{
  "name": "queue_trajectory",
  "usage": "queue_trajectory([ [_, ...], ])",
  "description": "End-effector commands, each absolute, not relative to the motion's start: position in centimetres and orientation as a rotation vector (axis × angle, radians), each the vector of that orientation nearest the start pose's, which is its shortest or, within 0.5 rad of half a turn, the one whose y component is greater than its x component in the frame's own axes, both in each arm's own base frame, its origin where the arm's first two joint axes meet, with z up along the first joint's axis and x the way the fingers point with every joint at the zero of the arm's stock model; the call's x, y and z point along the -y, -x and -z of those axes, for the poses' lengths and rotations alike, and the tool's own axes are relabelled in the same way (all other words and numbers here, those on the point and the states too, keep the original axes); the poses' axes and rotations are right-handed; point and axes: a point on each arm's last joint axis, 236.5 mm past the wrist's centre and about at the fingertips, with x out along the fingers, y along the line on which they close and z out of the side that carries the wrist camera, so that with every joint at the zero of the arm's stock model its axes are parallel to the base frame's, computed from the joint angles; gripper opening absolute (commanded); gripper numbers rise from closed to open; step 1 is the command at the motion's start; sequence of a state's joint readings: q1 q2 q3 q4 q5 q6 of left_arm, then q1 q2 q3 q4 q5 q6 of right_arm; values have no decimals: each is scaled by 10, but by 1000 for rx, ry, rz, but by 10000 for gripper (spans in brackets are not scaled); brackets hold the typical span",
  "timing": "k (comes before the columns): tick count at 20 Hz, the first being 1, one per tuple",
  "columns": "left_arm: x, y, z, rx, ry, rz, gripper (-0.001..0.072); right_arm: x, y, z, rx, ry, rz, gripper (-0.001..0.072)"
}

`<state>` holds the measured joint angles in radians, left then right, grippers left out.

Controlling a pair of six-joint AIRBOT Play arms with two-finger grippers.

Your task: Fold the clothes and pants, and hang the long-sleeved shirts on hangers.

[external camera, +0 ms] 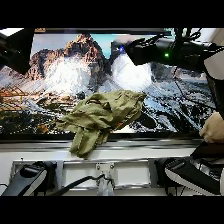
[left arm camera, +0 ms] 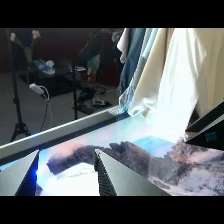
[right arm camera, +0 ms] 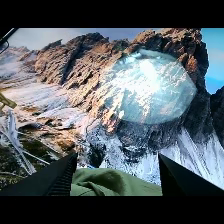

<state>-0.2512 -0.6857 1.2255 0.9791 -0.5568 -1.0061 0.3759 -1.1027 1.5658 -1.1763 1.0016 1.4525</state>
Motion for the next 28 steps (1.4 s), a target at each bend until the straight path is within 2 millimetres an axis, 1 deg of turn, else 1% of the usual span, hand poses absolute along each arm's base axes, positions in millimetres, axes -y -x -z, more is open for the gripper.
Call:
queue_trajectory([
  [1, 153, -317, -401, 78, -47, 548, 369, -231, -375, -291, -548, -84, -665, 566],
  [16, 153, -317, -402, 79, -46, 549, 369, -231, -375, -291, -548, -84, -665, 566],
  [18, 156, -315, -403, 78, -24, 562, 369, -231, -375, -291, -547, -85, -665, 566],
  [23, 157, -315, -401, 73, -25, 566, 369, -231, -386, -308, -466, -110, -649, 566],
  [24, 159, -314, -398, 59, -23, 577, 369, -231, -387, -310, -458, -114, -648, 566],
  [25, 166, -314, -386, 9, -23, 609, 369, -231, -388, -313, -447, -121, -648, 566],
  [26, 176, -314, -363, -77, -38, 653, 370, -231, -389, -314, -440, -123, -647, 566],
  [28, 198, -311, -301, -317, -65, 762, 370, -231, -392, -318, -420, -127, -642, 566],
])
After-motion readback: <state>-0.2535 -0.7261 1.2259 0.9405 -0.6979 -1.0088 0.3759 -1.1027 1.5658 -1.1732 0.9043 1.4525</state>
